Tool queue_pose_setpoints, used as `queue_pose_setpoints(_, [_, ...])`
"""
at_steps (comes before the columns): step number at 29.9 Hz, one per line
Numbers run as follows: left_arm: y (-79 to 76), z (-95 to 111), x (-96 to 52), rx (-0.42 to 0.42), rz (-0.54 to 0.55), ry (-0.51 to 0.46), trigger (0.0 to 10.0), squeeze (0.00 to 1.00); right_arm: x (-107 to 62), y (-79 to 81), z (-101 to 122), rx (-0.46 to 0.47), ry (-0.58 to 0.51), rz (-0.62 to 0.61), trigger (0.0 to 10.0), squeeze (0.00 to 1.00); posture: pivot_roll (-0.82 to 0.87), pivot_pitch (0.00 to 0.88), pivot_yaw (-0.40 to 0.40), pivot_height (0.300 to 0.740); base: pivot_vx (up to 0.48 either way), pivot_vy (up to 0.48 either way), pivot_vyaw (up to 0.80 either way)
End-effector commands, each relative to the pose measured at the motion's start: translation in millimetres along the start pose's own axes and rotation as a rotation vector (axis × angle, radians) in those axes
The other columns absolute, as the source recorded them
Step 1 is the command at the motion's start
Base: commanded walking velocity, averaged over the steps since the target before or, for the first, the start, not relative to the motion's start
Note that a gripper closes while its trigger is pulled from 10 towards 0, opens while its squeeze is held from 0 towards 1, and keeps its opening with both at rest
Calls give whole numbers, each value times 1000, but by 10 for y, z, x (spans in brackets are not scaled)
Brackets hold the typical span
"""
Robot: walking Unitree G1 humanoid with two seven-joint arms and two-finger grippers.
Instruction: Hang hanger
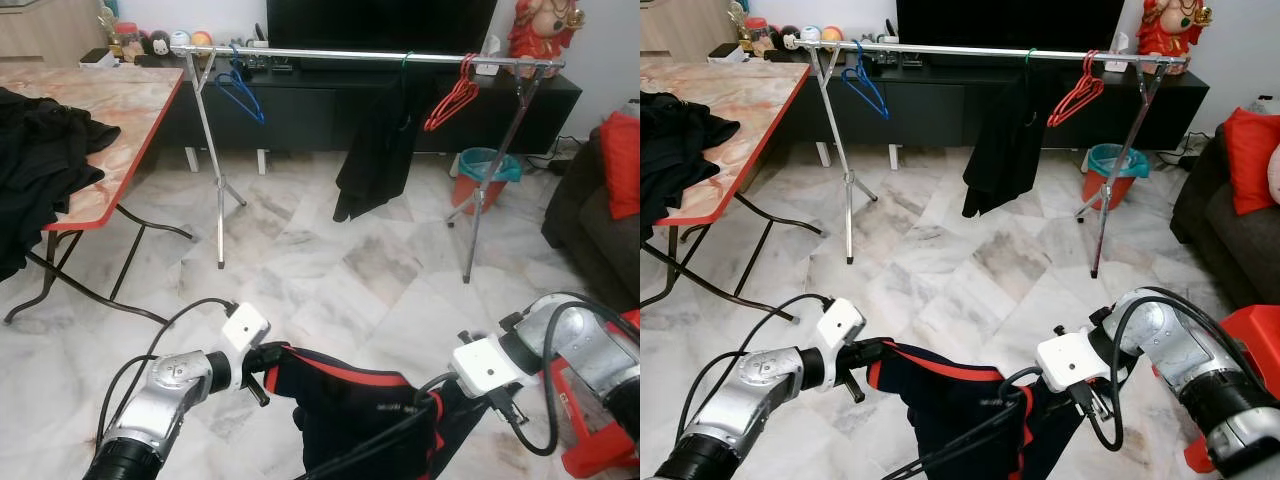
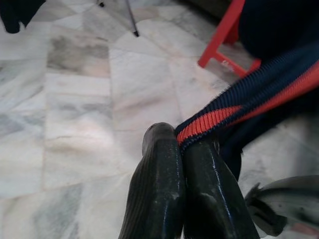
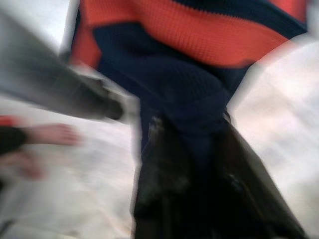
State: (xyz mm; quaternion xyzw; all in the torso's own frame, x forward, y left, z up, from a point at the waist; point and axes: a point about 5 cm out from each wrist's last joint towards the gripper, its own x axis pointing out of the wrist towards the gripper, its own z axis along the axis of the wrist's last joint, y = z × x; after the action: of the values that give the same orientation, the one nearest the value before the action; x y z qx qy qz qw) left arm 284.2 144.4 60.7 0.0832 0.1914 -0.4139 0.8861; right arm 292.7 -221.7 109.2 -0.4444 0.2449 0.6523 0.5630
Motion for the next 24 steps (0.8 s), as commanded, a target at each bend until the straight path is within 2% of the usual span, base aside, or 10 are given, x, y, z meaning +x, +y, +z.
queue_pose_setpoints(1, [250, -68, -175, 24, 145, 68, 0, 0, -87, 1, -225, 58, 158, -77, 10000, 0, 100, 0, -35, 740, 0, 0, 0])
queue_pose_setpoints(3, [255, -134, -187, 24, 151, 107, 0, 0, -105, -124, -254, 95, 186, -240, 10000, 0, 97, 0, -33, 740, 0, 0, 0])
queue_pose_setpoints(5, [250, -160, -187, 27, 148, 124, 0, 0, -94, -148, -253, 107, 173, -281, 10000, 0, 94, 0, -30, 740, 0, 0, 0])
queue_pose_setpoints(10, [234, -185, -175, 34, 141, 138, 0, 0, -1, -81, -244, 133, 104, -258, 10000, 0, 94, 0, -29, 740, 0, 0, 0])
queue_pose_setpoints(15, [255, -284, -196, 59, 154, 212, 0, 0, 28, -69, -145, 173, -59, -286, 10000, 0, 89, 0, -26, 740, 0, 0, 0])
queue_pose_setpoints(16, [255, -284, -196, 59, 154, 212, 0, 0, 28, -69, -145, 173, -59, -286, 10000, 0, 89, 0, -26, 740, 0, 0, 0])
queue_pose_setpoints(17, [269, -326, -213, 70, 167, 242, 0, 0, 1, -38, -86, 199, -142, -245, 10000, 0, 87, 0, -24, 740, 0, 0, 0])
queue_pose_setpoints(18, [275, -340, -219, 76, 171, 253, 0, 0, -8, -25, -69, 203, -162, -228, 10000, 0, 86, 0, -23, 740, 0, 0, 0])
queue_pose_setpoints(23, [306, -381, -229, 110, 191, 296, 0, 0, -53, 4, -171, 168, -41, -204, 10000, 0, 82, 0, -22, 740, 0, 0, 0])
queue_pose_setpoints(24, [317, -389, -231, 119, 196, 309, 0, 0, -80, -2, -244, 165, 44, -205, 10000, 0, 84, 0, -23, 740, 0, 0, 0])
